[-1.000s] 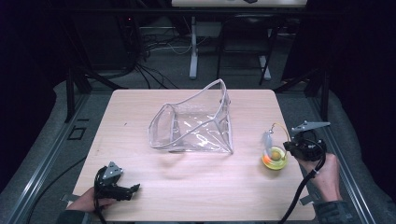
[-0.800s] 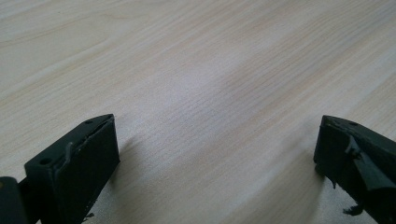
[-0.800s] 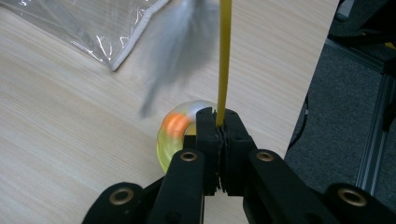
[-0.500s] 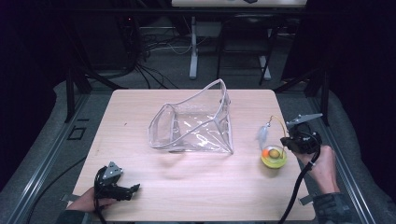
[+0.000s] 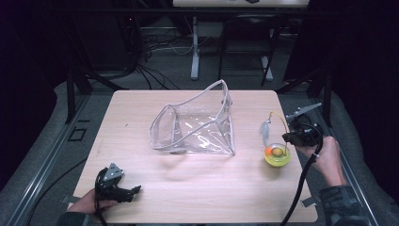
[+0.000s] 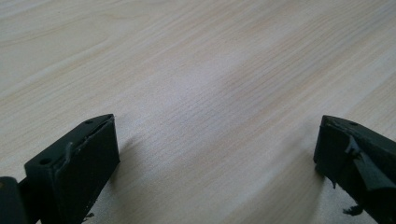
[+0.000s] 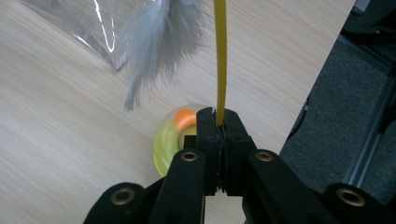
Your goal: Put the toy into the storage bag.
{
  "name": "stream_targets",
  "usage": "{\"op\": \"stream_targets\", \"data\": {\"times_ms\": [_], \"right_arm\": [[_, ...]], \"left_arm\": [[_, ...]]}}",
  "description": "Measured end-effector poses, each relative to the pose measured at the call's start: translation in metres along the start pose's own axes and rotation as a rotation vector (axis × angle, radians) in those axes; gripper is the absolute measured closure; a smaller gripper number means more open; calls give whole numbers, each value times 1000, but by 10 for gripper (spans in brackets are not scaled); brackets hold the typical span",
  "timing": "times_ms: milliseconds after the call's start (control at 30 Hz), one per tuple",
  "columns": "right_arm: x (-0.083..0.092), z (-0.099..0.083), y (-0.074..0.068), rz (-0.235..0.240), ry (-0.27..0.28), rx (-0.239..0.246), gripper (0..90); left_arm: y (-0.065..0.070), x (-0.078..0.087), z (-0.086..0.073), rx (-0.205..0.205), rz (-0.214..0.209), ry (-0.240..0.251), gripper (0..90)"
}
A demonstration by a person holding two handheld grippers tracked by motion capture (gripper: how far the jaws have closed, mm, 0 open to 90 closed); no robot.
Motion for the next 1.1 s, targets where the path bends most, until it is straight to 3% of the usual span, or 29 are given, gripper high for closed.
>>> {"op": "stream_targets", "data": {"times_ms": [433,1100], "right_arm": [[0,16,-1,33,-86,26,886],[4,42,-4,62,-127,62,887]], "left_arm": [[0,0,0,0,0,0,0],[0,0,0,0,0,0,0]]}}
Point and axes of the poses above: each handheld gripper's, and its own axes: x roughly backward along the jaws, z roughly out of its top, y roughly to its right, the point moved 6 cm from there along -x, roughly forward along the jaws, and after that the axes turned 15 degrees about z, right-handed, at the moved point
